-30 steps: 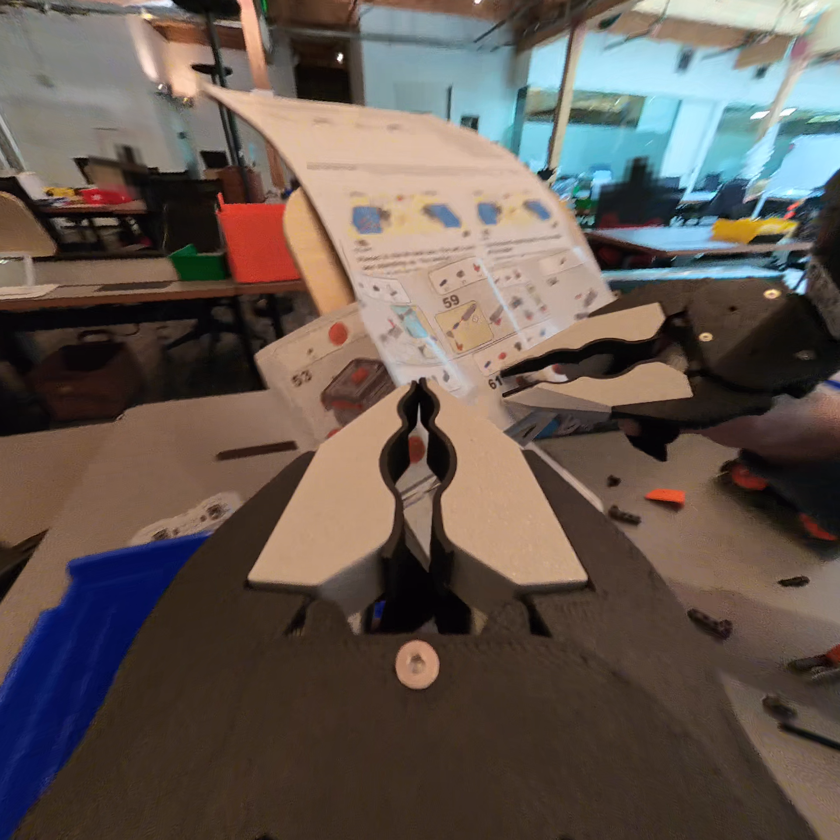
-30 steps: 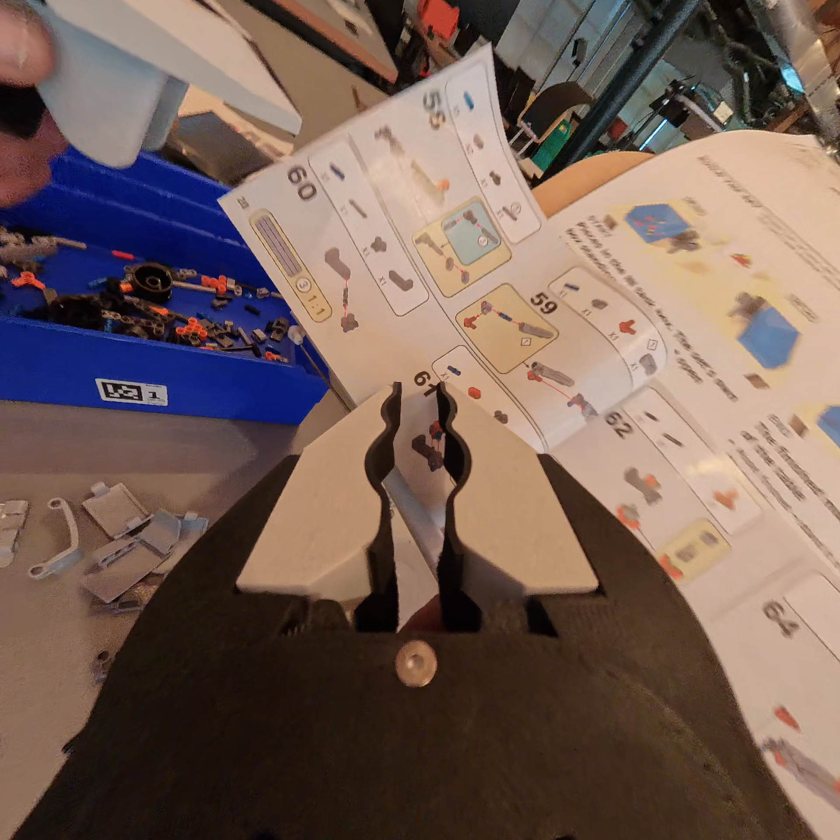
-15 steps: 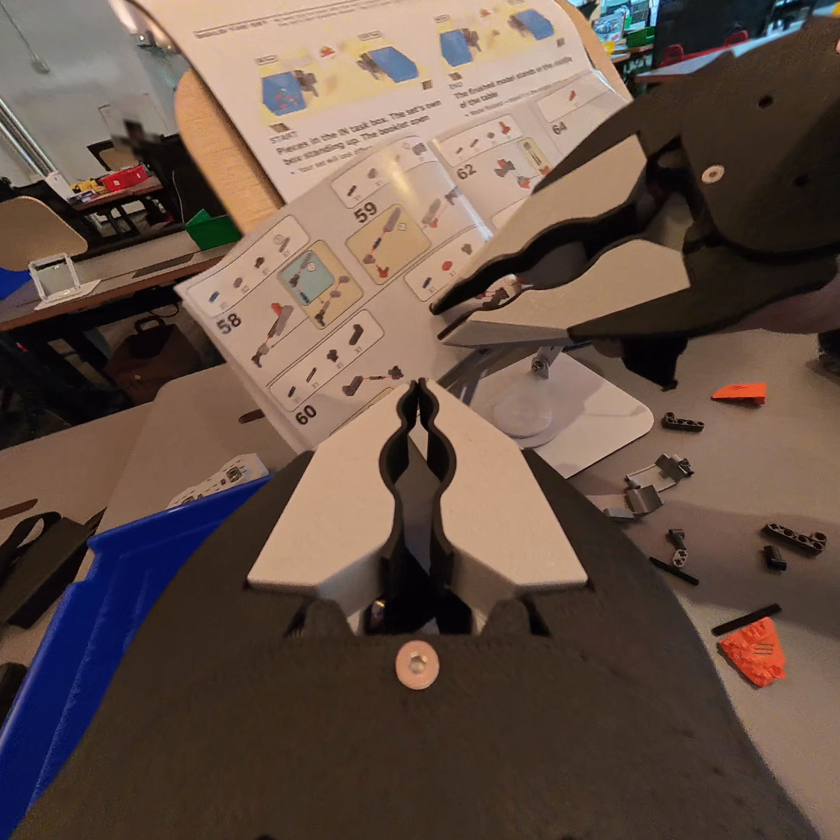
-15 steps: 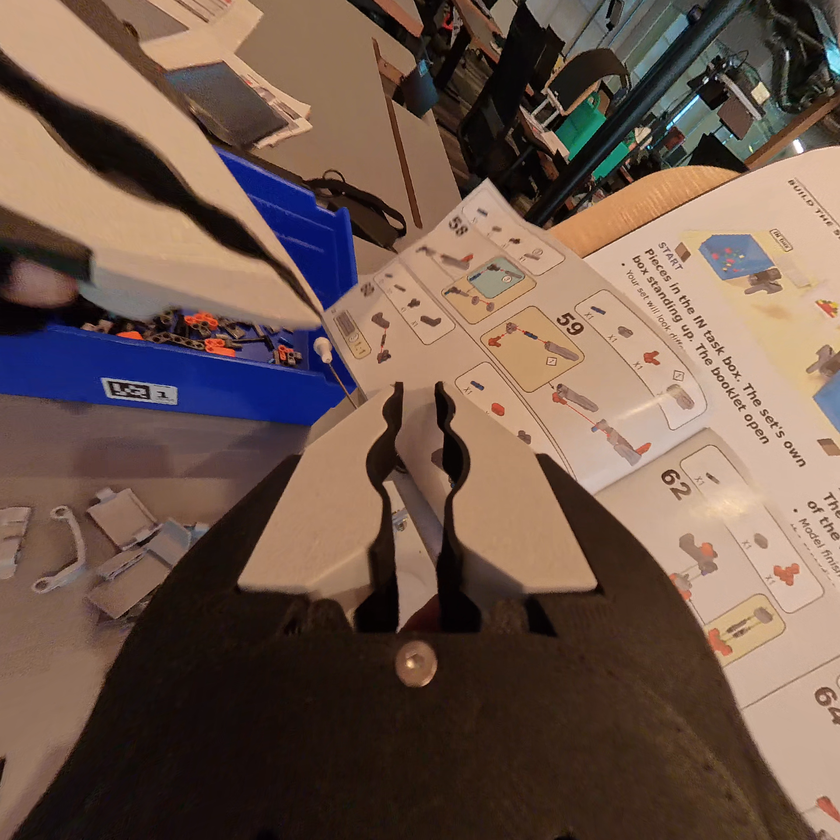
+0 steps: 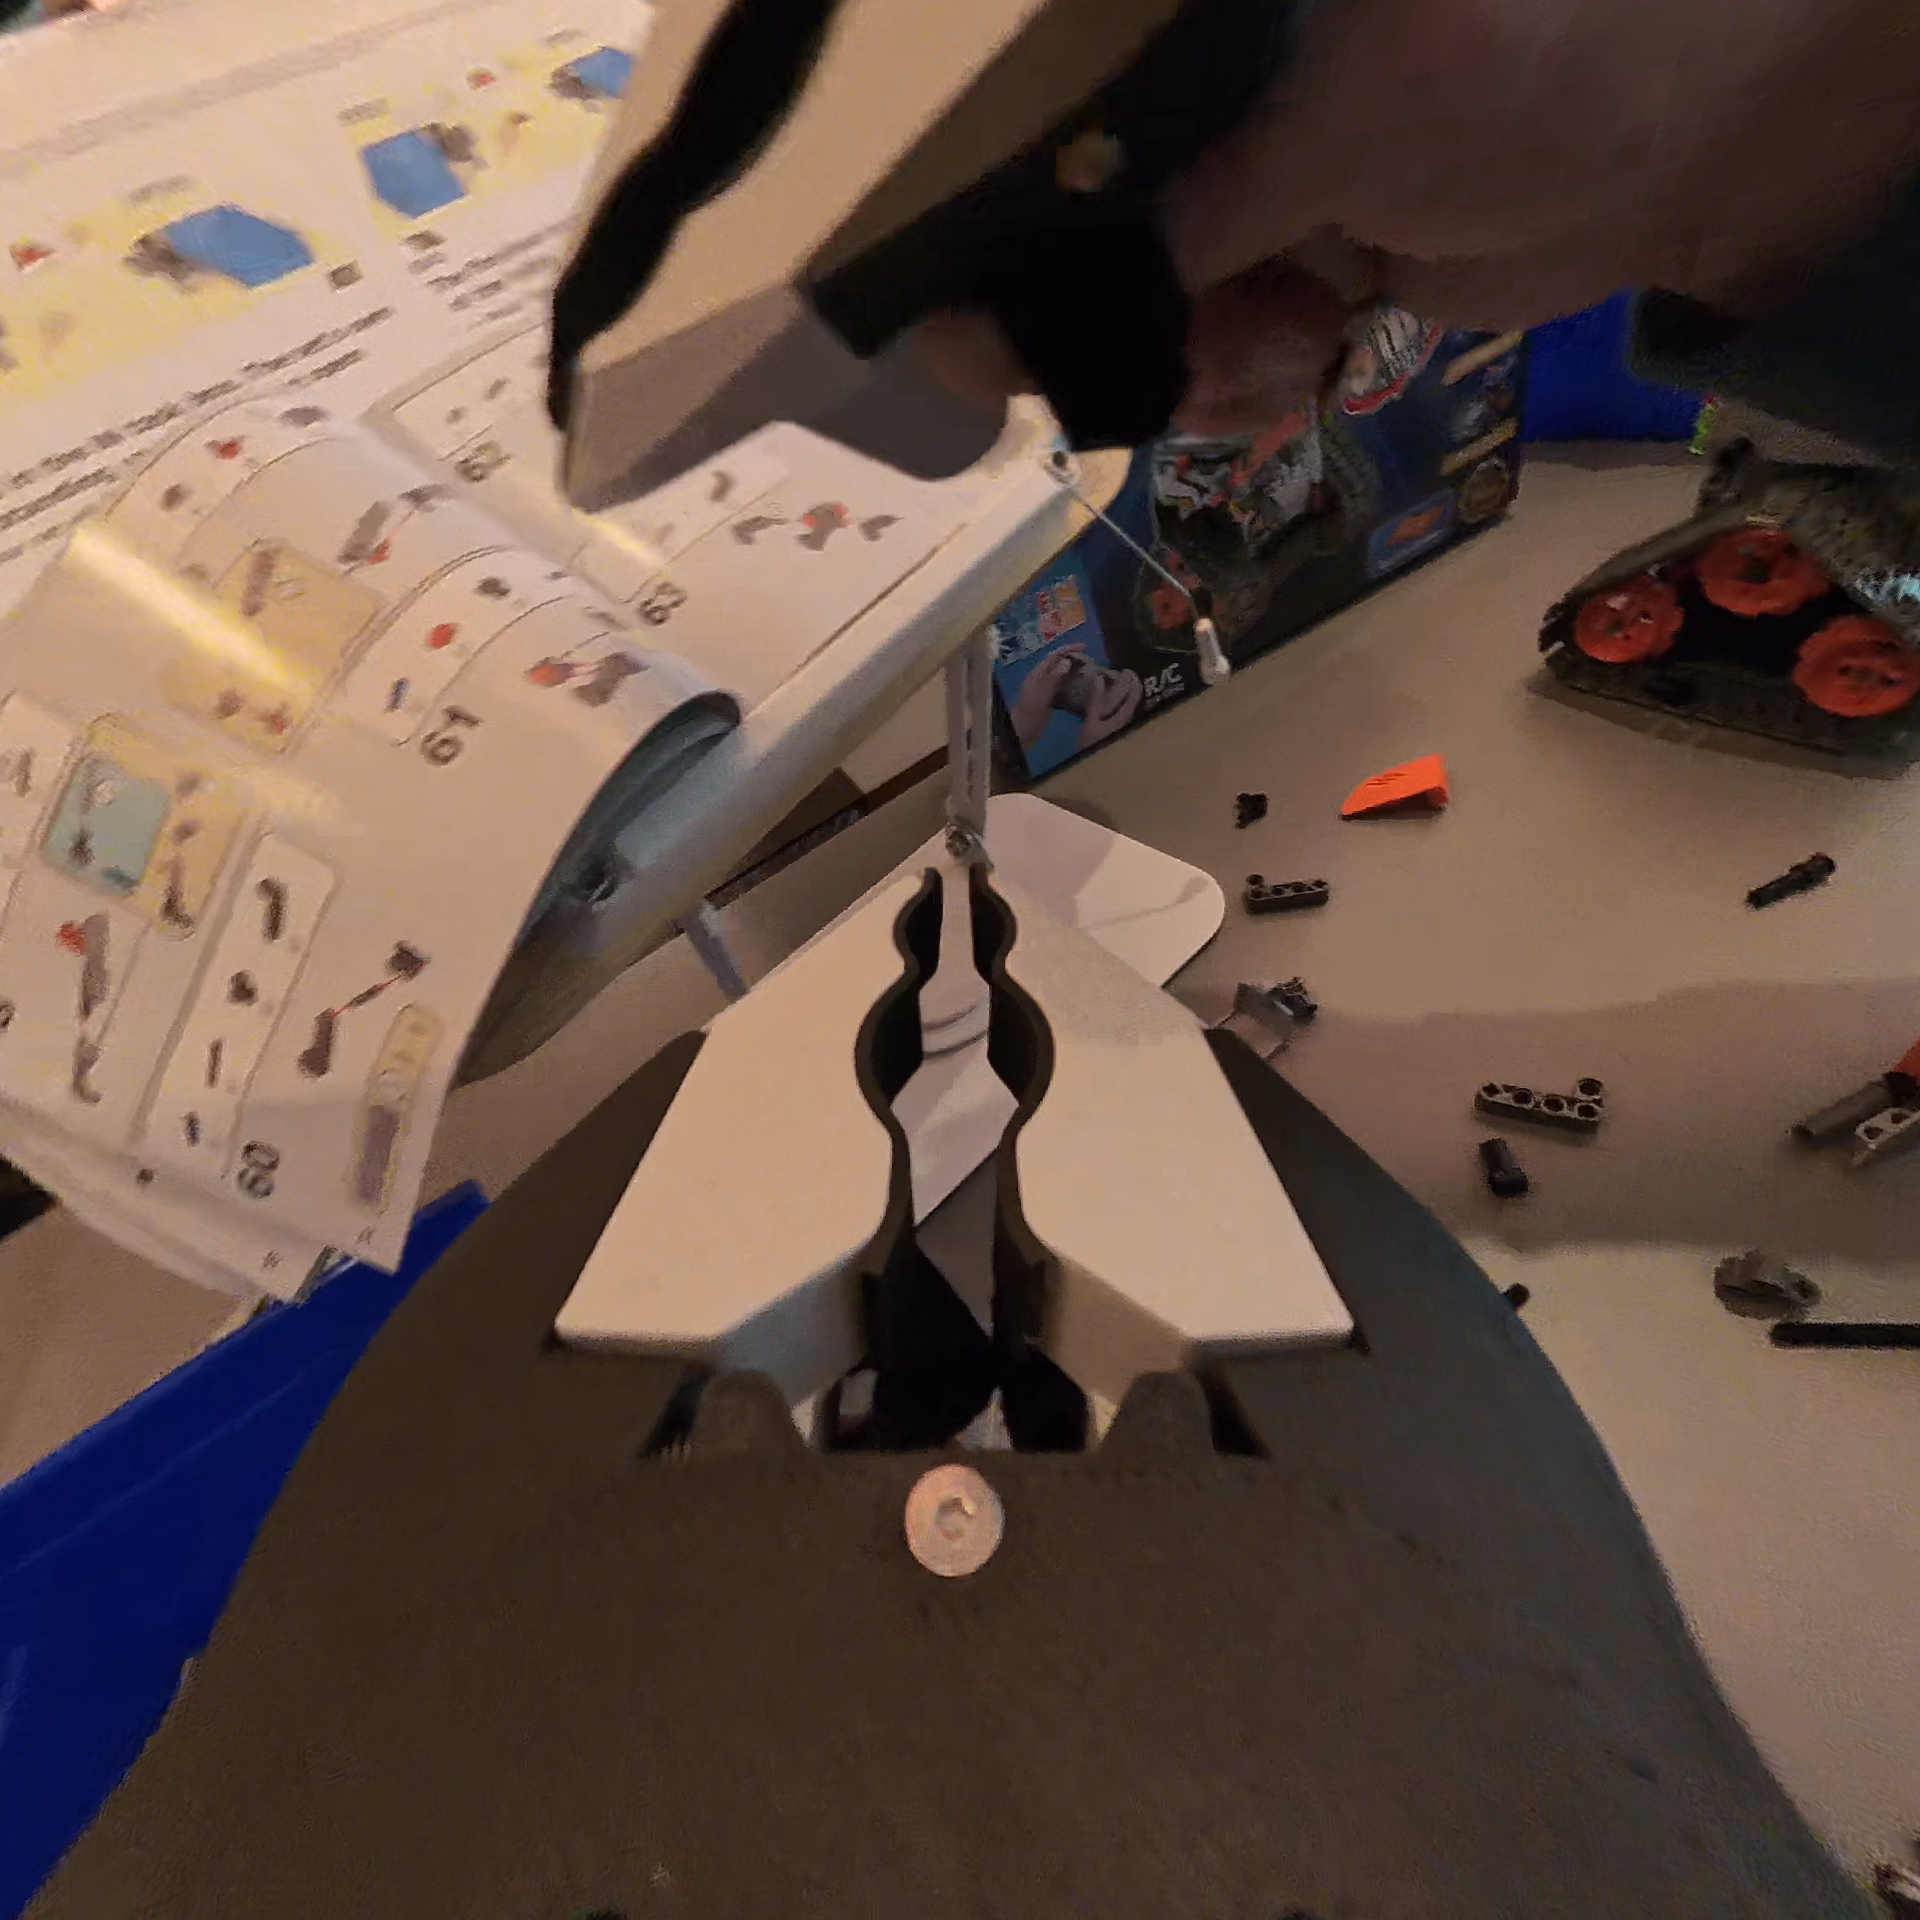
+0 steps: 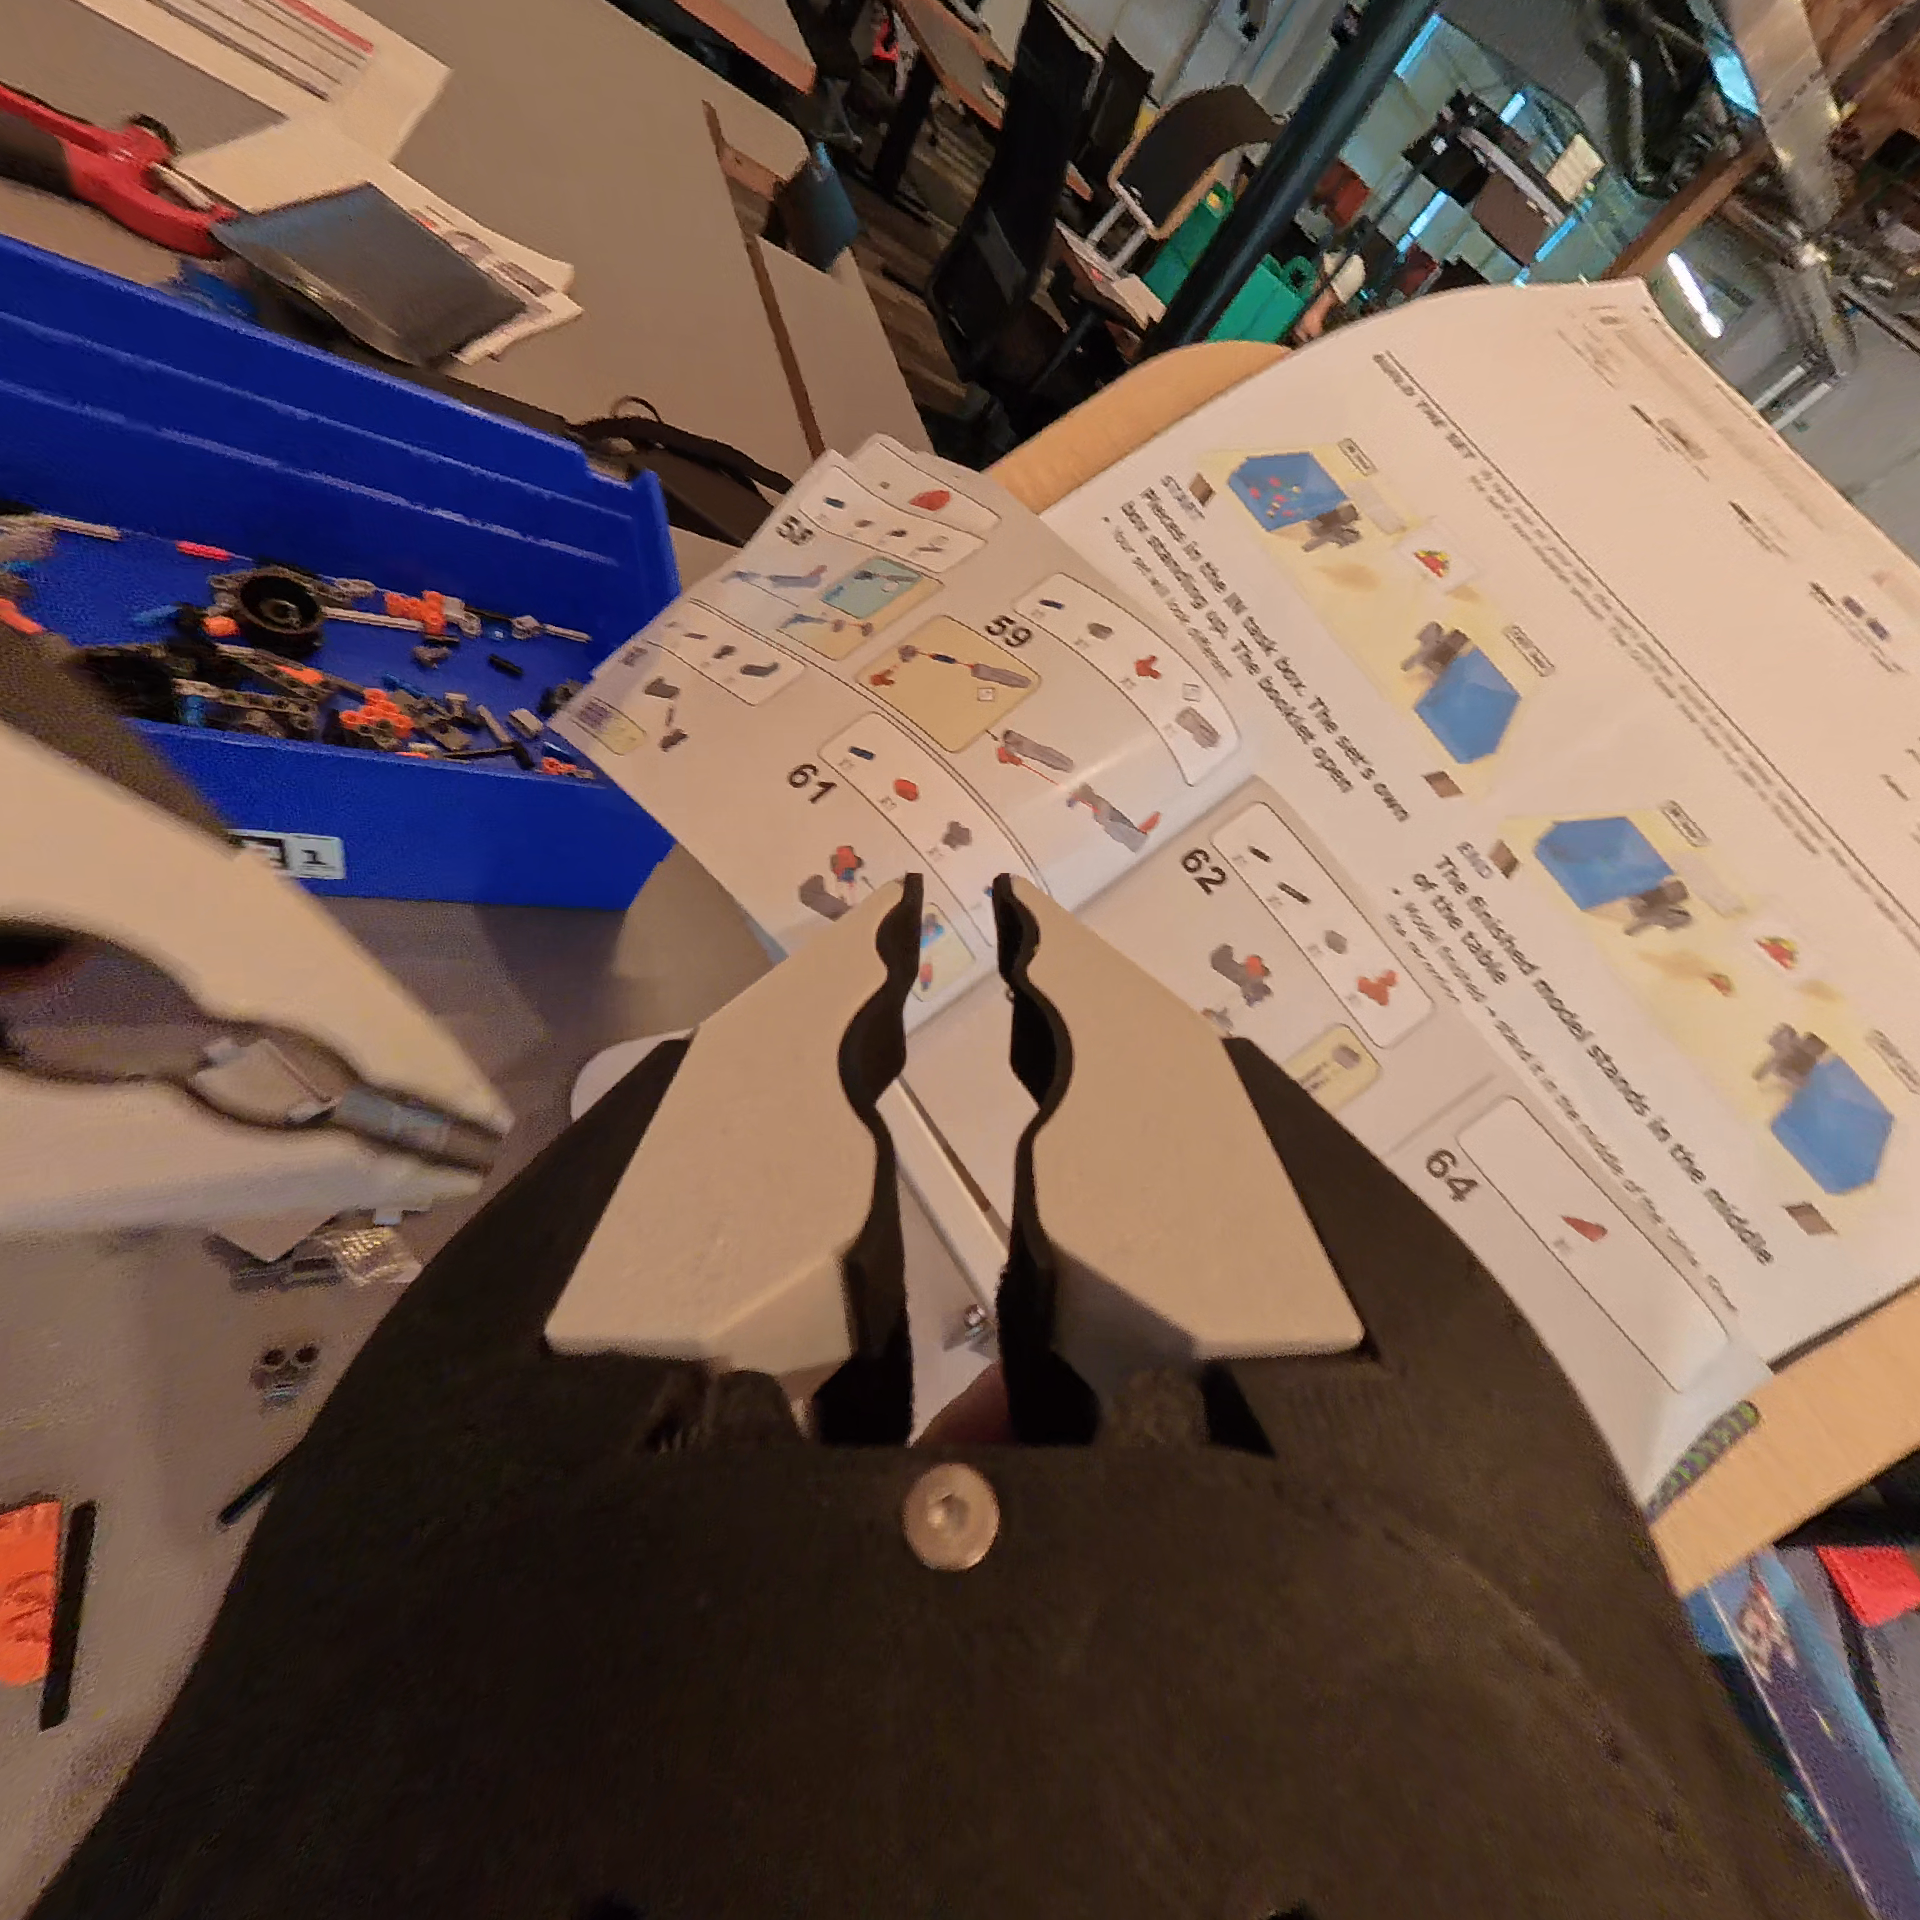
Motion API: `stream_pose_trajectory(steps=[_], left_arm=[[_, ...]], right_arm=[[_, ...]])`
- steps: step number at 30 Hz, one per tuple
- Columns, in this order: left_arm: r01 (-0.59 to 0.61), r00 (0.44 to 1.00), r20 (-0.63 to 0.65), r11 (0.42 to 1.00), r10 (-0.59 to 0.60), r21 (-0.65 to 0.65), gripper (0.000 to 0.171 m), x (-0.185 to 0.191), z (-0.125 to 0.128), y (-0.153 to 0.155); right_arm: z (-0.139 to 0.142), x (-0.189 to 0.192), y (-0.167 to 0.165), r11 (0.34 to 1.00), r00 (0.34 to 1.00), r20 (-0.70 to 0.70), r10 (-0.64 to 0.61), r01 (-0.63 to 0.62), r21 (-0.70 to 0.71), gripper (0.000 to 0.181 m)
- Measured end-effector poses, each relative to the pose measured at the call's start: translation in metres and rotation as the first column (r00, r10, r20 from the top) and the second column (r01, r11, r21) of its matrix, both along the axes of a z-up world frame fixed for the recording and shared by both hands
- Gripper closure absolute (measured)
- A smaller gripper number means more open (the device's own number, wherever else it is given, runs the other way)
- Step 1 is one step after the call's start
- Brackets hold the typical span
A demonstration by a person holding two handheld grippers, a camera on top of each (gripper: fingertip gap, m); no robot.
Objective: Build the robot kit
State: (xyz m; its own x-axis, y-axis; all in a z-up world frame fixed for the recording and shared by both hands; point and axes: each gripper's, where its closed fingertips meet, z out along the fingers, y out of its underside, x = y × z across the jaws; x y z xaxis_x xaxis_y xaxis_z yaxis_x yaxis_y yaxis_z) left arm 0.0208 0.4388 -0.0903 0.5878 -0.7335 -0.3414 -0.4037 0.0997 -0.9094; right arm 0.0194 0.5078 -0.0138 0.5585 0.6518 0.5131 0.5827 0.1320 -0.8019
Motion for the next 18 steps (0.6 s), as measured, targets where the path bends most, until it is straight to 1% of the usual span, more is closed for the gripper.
stream_pose_trajectory(steps=[2, 4, 6, 8, 10, 12, 14, 15, 16, 18], left_arm=[[0.009, 0.998, -0.07, 0.998, -0.005, 0.059, 0.168, 0.013, -0.007, -0.003], [0.001, 0.997, -0.079, 0.993, 0.008, 0.114, 0.171, 0.018, -0.004, -0.005], [-0.021, 0.998, -0.056, 0.988, 0.03, 0.153, 0.171, 0.014, 0.01, -0.003], [-0.062, 0.997, -0.034, 0.983, 0.069, 0.175, 0.171, 0.002, 0.027, 0.003], [-0.123, 0.991, -0.031, 0.974, 0.131, 0.19, 0.171, -0.011, 0.04, 0.016], [-0.171, 0.984, -0.02, 0.97, 0.177, 0.171, 0.17, -0.021, 0.045, 0.033], [-0.207, 0.978, -0.001, 0.97, 0.209, 0.127, 0.171, -0.026, 0.039, 0.051], [-0.236, 0.972, 0.018, 0.964, 0.236, 0.125, 0.171, -0.029, 0.038, 0.06], [-0.275, 0.961, 0.045, 0.952, 0.272, 0.132, 0.171, -0.035, 0.039, 0.069], [-0.338, 0.941, 0.052, 0.935, 0.334, 0.104, 0.171, -0.049, 0.032, 0.087]], right_arm=[[-0.005, 0.002, 0.007, 1.0, 0.999, 0.029, -0.022, 0.023, -0.009, 0.172], [-0.013, -0.003, 0.016, 1.0, 0.998, 0.066, -0.022, 0.023, -0.012, 0.179], [-0.027, -0.01, 0.028, 0.999, 0.993, 0.114, -0.034, 0.038, -0.033, 0.181], [-0.037, -0.018, 0.037, 0.999, 0.988, 0.154, -0.031, 0.037, -0.034, 0.181], [-0.04, -0.024, 0.043, 0.999, 0.985, 0.171, -0.023, 0.031, -0.04, 0.181], [-0.04, -0.028, 0.044, 0.999, 0.981, 0.195, 0.0, 0.01, -0.05, 0.181], [-0.042, -0.028, 0.045, 0.999, 0.969, 0.248, 0.0, 0.011, -0.041, 0.181], [-0.043, -0.028, 0.045, 0.999, 0.965, 0.264, -0.007, 0.018, -0.043, 0.181], [-0.044, -0.028, 0.046, 0.998, 0.962, 0.271, -0.008, 0.023, -0.051, 0.181], [-0.043, -0.028, 0.044, 0.996, 0.967, 0.256, 0.009, 0.013, -0.083, 0.181]])
